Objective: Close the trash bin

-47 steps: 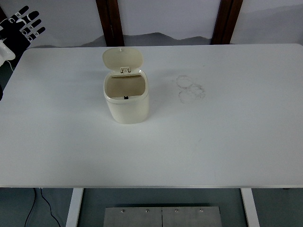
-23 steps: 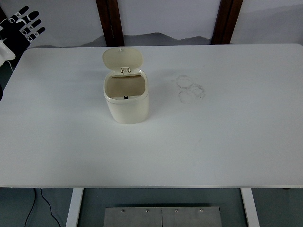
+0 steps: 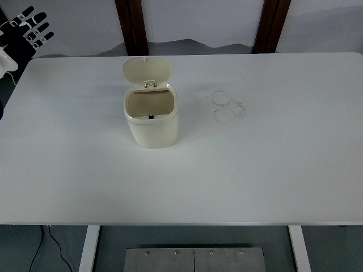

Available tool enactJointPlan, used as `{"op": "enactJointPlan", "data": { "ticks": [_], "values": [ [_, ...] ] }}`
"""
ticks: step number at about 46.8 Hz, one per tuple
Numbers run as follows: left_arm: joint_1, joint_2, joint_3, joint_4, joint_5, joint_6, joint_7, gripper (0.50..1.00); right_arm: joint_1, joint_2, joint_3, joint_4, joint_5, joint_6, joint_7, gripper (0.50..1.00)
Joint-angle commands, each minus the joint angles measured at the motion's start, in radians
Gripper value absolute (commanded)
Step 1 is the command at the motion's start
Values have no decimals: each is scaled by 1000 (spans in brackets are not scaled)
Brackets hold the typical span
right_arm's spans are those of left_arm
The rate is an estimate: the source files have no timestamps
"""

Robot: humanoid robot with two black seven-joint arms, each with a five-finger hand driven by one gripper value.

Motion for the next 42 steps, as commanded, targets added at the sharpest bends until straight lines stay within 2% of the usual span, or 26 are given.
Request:
{"op": "enactJointPlan", "data": {
  "ticks": [1,14,33,42],
  "values": [
    [-4,0,1,0,0,2,1,1000,0,0,0,0,0,0,0,995],
    [-18,3,2,-3,2,18,4,1000,0,0,0,0,0,1,0,995],
    [-78,9,7,-67,3,105,21,1000,0,0,0,0,0,1,0,995],
    [-147,4,14,-87,5,148,116,1000,0,0,0,0,0,0,0,995]
  ]
}}
